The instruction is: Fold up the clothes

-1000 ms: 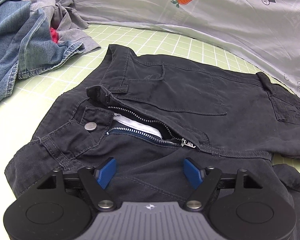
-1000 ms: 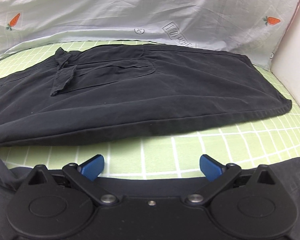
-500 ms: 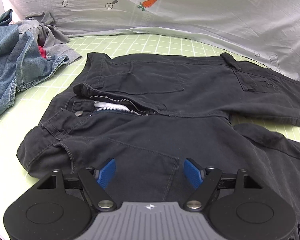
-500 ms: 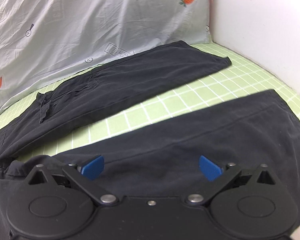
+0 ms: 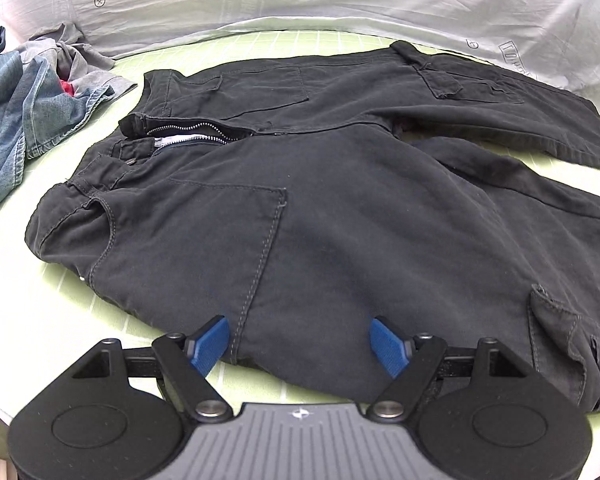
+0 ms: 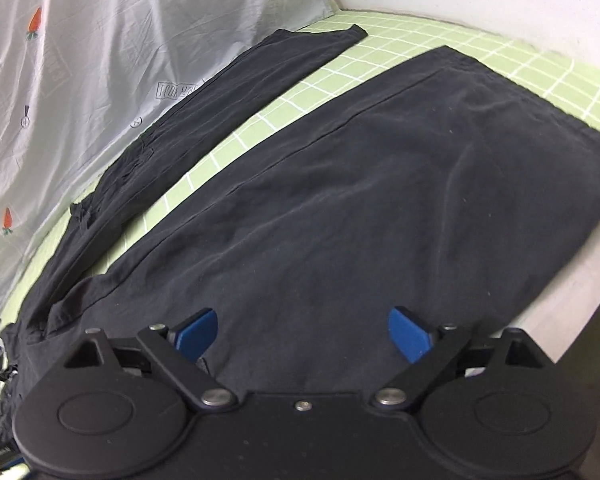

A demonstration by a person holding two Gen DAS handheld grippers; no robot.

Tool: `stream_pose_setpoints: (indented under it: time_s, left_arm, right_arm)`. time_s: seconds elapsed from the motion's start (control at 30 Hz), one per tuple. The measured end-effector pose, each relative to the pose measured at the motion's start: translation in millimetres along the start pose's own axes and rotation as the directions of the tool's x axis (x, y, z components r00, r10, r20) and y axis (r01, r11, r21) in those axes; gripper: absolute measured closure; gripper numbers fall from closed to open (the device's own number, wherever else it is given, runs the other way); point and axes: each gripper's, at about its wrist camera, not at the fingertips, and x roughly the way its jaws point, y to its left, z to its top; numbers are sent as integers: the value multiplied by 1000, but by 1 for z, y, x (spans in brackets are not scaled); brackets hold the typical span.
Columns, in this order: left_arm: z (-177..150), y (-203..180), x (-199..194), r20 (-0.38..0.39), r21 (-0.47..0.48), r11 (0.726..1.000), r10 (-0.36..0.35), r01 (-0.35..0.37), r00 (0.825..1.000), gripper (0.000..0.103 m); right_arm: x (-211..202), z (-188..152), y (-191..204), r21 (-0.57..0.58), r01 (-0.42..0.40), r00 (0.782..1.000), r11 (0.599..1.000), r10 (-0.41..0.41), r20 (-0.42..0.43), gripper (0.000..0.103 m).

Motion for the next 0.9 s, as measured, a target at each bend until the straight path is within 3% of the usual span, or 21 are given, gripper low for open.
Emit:
stream_pose_setpoints:
  time_s: [0.23, 0.4, 0.9]
  left_arm:
    - [-10, -9, -6, -12, -27, 1000, -7, 6, 1000, 23]
    - [-18, -15, -9, -22, -34, 999, -10, 10, 1000, 23]
    - [-30, -16, -16, -29, -59, 998, 5, -6, 1000, 23]
  right_arm:
    - [-12, -5, -24, 120, -148, 987, 982, 154, -40, 12]
    - [-15, -8, -36, 181, -190, 977, 965, 205, -66, 14]
    - [-23, -6, -48, 193, -175, 980, 966, 189, -59, 19]
